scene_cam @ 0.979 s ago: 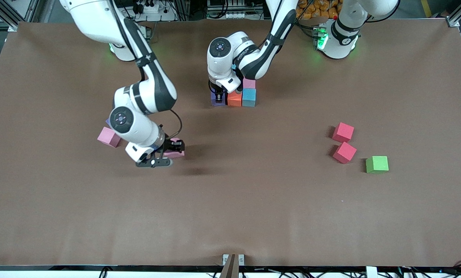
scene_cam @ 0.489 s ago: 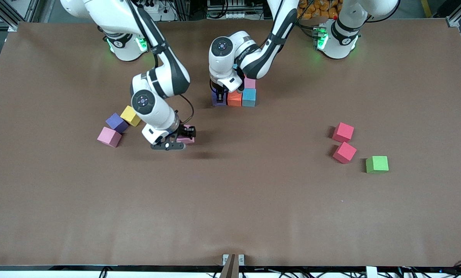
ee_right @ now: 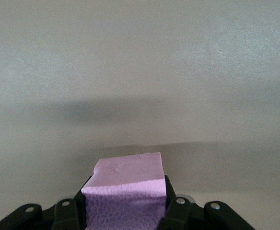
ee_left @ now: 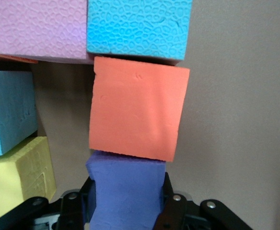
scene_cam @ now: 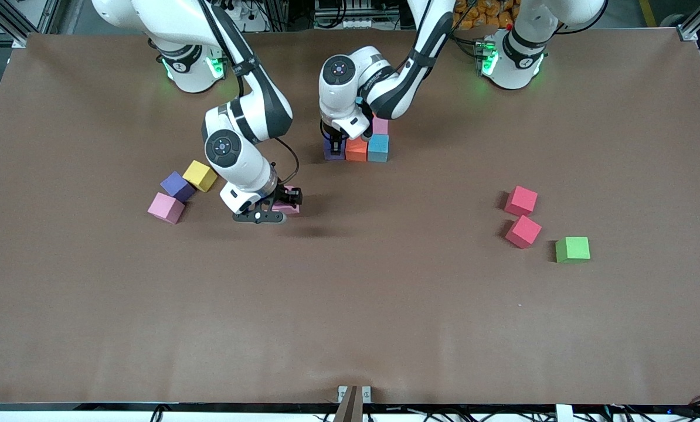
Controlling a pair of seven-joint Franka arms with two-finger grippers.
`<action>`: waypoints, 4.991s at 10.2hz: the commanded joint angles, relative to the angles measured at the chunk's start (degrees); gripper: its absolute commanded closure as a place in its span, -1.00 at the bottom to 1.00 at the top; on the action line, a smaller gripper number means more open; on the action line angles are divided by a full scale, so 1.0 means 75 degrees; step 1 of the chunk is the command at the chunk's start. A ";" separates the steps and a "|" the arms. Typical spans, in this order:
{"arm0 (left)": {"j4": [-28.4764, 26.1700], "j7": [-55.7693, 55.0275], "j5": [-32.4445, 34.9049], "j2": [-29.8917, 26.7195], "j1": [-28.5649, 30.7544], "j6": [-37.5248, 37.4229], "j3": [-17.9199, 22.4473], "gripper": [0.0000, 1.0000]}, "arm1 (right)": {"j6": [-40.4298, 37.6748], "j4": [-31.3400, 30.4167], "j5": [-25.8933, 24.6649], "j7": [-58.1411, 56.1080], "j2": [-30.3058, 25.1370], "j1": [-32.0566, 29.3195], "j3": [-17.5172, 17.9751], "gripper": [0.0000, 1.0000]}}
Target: Form number 2 with 11 blocks
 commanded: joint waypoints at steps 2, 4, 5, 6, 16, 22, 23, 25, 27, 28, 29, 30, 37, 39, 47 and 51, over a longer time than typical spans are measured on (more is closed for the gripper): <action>-0.0305 0.0196 0.0004 -0.0051 -0.0004 0.0072 0.0002 -0.99 | 0.0209 -0.0297 -0.0053 0.0204 -0.0252 0.0026 -0.0017 0.73; -0.0293 0.0219 0.0004 -0.0074 -0.0005 0.0072 0.0002 -1.00 | 0.0280 -0.0309 -0.0053 0.0204 -0.0228 0.0015 -0.0040 0.73; -0.0305 0.0277 0.0004 -0.0144 -0.0005 0.0072 0.0002 -1.00 | 0.0268 -0.0309 -0.0053 0.0204 -0.0240 0.0003 -0.0040 0.73; -0.0305 0.0406 0.0004 -0.0226 -0.0005 0.0060 0.0002 -1.00 | 0.0268 -0.0321 -0.0053 0.0204 -0.0252 0.0003 -0.0040 0.73; -0.0293 0.2510 0.0144 -0.2579 0.1246 -0.2058 0.0119 -1.00 | 0.0690 -0.0462 -0.0041 0.0963 -0.0158 0.0435 -0.0064 0.74; -0.0223 0.7114 0.0764 -0.3425 0.4093 -0.3547 0.0107 -1.00 | 0.1323 -0.0403 -0.0683 0.3248 0.0427 0.2156 -0.0332 0.77; -0.0234 0.7957 0.0835 -0.3554 0.4770 -0.3631 0.0061 -1.00 | 0.1323 -0.0403 -0.0825 0.3436 0.0498 0.2391 -0.0449 0.78; -0.0246 0.9913 0.0848 -0.3578 0.5686 -0.3900 0.0060 -1.00 | 0.1323 -0.0415 -0.0838 0.3811 0.0510 0.2662 -0.0462 0.79; -0.0351 1.1532 0.1057 -0.3532 0.6344 -0.4052 0.0060 -1.00 | 0.1311 -0.0438 -0.0849 0.4187 0.0568 0.2943 -0.0474 0.80; -0.0363 1.2073 0.1523 -0.3497 0.6567 -0.4169 0.0060 -1.00 | 0.1311 -0.0450 -0.0849 0.4200 0.0580 0.3014 -0.0474 0.80; -0.0363 1.2647 0.1818 -0.3357 0.6755 -0.4170 0.0049 -1.00 | 0.1311 -0.0461 -0.0849 0.4223 0.0592 0.3049 -0.0474 0.81; -0.0363 1.3279 0.2053 -0.3170 0.6908 -0.4170 0.0049 -1.00 | 0.1311 -0.0485 -0.0861 0.4270 0.0638 0.3143 -0.0485 0.81; -0.0387 1.6326 0.2711 -0.2256 0.7378 -0.3376 0.0025 -1.00 | 0.1755 -0.0789 -0.1178 0.4376 0.0756 0.3343 -0.0521 0.83; -0.0841 1.7138 0.2711 -0.2219 0.7460 -0.2546 0.0025 -1.00 | 0.1826 -0.0825 -0.1178 0.4376 0.0768 0.3366 -0.0521 0.83; -0.2050 2.0548 0.2711 -0.2172 0.7460 -0.0820 0.0025 -1.00 | 0.1803 -0.0743 -0.1119 0.4715 0.0721 0.3226 -0.0521 -1.00; -0.2214 2.1301 0.2711 -0.1939 0.7519 -0.0222 0.0014 -1.00 | 0.1780 -0.0743 -0.1119 0.4598 0.0242 0.2875 -0.0614 -1.00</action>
